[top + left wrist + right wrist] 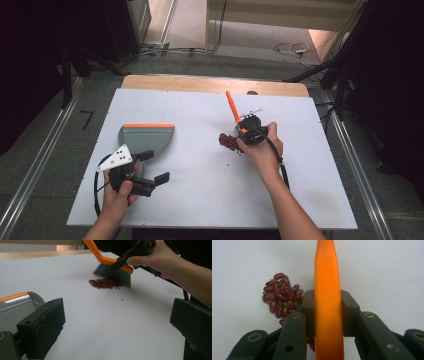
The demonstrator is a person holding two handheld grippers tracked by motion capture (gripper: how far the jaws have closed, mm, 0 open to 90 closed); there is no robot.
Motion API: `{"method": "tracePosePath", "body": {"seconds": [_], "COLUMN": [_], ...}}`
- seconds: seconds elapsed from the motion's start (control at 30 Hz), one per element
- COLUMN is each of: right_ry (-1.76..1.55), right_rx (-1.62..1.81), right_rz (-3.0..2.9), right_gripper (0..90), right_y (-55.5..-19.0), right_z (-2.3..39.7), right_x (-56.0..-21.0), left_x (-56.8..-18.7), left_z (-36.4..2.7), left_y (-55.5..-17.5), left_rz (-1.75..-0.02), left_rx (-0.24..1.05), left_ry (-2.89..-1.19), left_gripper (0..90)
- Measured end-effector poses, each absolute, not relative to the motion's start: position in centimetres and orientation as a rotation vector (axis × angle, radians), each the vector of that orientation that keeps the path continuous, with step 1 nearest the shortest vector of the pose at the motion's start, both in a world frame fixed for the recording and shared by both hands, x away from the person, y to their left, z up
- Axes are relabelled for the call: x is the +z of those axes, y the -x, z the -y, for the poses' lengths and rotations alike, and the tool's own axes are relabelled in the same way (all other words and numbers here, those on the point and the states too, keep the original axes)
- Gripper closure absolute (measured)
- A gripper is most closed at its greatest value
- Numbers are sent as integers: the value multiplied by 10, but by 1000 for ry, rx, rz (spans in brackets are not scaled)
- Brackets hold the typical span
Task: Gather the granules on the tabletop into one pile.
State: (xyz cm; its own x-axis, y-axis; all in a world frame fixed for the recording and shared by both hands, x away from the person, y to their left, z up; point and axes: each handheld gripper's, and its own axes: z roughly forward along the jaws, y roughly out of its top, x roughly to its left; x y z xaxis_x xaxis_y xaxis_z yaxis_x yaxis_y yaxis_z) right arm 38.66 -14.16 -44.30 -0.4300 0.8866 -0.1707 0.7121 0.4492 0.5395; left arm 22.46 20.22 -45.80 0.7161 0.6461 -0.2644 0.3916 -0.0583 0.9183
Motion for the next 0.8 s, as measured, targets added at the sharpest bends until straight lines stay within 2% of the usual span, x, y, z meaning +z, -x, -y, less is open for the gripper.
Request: {"method": "tracePosePath", "body": {"seconds": [0.43, 0.8], "right_ry": [-1249, -1126], "right_rx": [562, 642], "right_rz": [-2327, -2374], "right_gripper": [688, 687], "right_y": [-385, -383], "right_z": [136, 151], "right_x": [-441, -421], "left_x": [-457, -457], "left_z": [-204, -205], "left_y": [-224, -225], "left_rz": [-844, -846], "left_rx": [260, 259], "left_ry": [-1676, -1678], "left_gripper": [6, 6]}}
